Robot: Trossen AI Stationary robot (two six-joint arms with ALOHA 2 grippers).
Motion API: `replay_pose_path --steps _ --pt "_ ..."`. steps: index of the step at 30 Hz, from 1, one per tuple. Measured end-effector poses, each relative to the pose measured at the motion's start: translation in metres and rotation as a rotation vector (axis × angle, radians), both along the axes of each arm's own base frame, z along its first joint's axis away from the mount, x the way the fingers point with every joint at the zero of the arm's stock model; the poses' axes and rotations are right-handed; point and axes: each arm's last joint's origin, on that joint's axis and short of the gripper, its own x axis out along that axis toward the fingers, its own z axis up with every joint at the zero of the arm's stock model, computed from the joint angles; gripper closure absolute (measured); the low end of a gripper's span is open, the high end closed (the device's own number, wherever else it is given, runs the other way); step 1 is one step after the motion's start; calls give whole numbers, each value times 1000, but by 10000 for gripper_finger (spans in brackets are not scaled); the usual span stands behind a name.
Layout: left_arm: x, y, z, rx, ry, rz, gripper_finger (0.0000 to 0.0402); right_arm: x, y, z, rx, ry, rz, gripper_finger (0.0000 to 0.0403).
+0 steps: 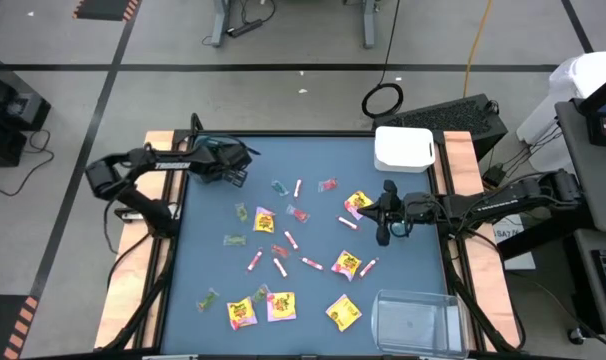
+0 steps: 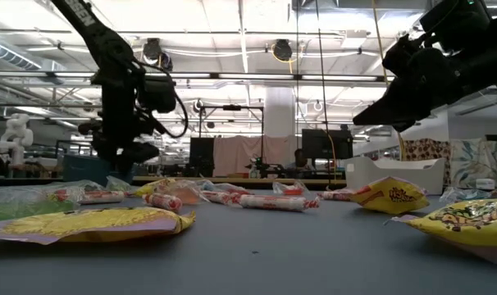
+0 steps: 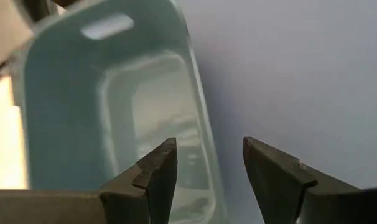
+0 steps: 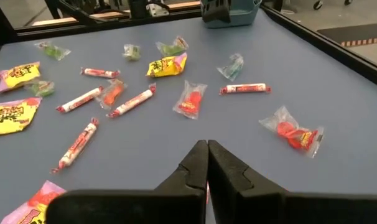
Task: Sort candy
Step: Adjust the blue bin, then put the blue gummy into the white bin
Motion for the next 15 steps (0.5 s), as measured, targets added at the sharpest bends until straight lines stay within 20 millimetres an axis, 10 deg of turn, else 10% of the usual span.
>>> replay_pose_path --steps 15 --pt "14 7 -7 -37 -127 -26 212 0 0 1 -21 -8 8 403"
